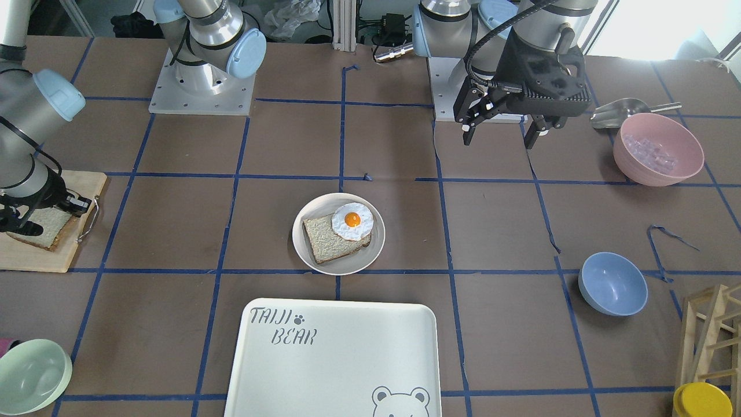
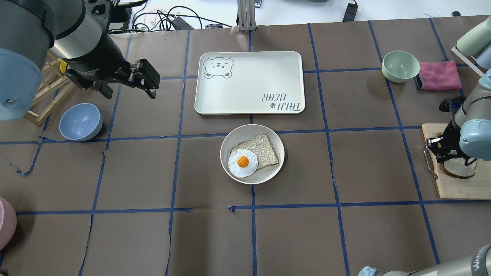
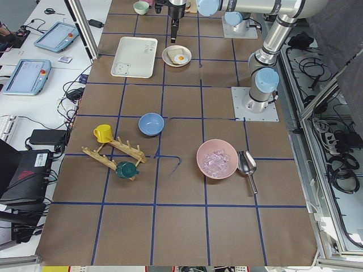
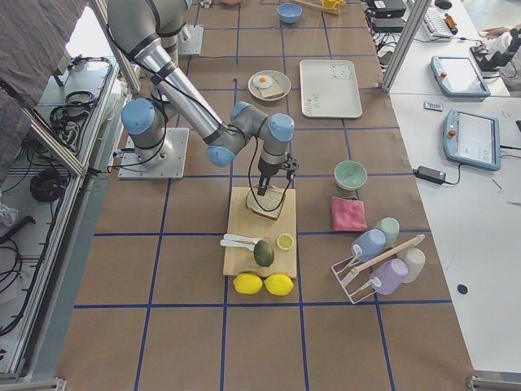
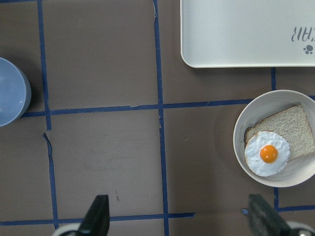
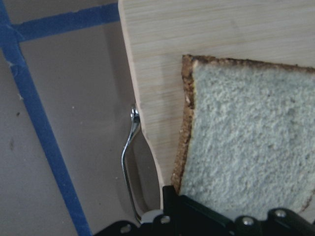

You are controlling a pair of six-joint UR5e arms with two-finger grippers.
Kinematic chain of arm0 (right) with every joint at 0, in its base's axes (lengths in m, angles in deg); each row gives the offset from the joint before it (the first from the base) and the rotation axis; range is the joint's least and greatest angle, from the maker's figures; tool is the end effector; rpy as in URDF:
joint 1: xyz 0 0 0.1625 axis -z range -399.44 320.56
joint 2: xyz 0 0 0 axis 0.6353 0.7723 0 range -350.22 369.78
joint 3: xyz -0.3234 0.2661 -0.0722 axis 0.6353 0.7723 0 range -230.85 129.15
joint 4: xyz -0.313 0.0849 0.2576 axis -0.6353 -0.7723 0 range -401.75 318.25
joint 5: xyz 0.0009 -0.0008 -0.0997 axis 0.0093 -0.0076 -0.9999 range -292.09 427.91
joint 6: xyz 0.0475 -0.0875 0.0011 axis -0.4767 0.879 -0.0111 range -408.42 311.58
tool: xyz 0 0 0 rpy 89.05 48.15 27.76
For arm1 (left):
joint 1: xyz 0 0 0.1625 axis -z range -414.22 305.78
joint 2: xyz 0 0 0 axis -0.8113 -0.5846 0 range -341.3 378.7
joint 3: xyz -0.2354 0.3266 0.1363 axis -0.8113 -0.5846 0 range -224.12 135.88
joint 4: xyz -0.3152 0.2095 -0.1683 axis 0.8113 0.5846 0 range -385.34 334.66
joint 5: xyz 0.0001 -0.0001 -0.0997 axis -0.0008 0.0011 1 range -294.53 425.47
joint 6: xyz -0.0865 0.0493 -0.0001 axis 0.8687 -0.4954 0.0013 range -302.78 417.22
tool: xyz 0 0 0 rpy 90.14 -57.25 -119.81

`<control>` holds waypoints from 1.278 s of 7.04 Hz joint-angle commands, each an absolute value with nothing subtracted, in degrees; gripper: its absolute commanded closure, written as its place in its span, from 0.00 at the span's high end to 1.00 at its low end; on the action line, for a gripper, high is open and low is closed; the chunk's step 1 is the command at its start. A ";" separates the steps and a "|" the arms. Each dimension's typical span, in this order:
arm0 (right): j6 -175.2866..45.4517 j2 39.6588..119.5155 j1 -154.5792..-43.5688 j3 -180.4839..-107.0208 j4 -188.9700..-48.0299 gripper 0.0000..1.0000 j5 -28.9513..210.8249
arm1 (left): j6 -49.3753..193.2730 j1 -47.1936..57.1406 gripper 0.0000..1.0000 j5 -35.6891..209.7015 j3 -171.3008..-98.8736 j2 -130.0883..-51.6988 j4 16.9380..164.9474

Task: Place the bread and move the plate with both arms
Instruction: 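Close the right gripper on the bread slice edge on the board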

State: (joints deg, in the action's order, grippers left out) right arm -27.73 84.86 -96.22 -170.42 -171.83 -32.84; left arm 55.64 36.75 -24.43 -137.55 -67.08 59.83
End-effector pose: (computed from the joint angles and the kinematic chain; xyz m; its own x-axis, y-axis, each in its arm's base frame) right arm -0.1676 -0.4652 0.1931 -0.9692 0.1977 0.1468 0.2180 0.9662 0.1377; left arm -0.1414 -0.4675 0.5024 -0.9990 0.0446 -0.0010 0.0444 0.9942 -0.0980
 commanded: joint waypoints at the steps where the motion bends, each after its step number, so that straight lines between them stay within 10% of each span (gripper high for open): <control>1: -27.58 85.45 -96.22 -170.20 -171.83 0.00 -32.72 | 55.64 36.74 1.00 -24.44 -137.55 -67.08 59.83; 9: -32.29 90.03 -100.00 -170.38 -167.51 0.00 -35.18 | 55.64 36.74 1.00 -24.44 -137.46 -67.08 59.83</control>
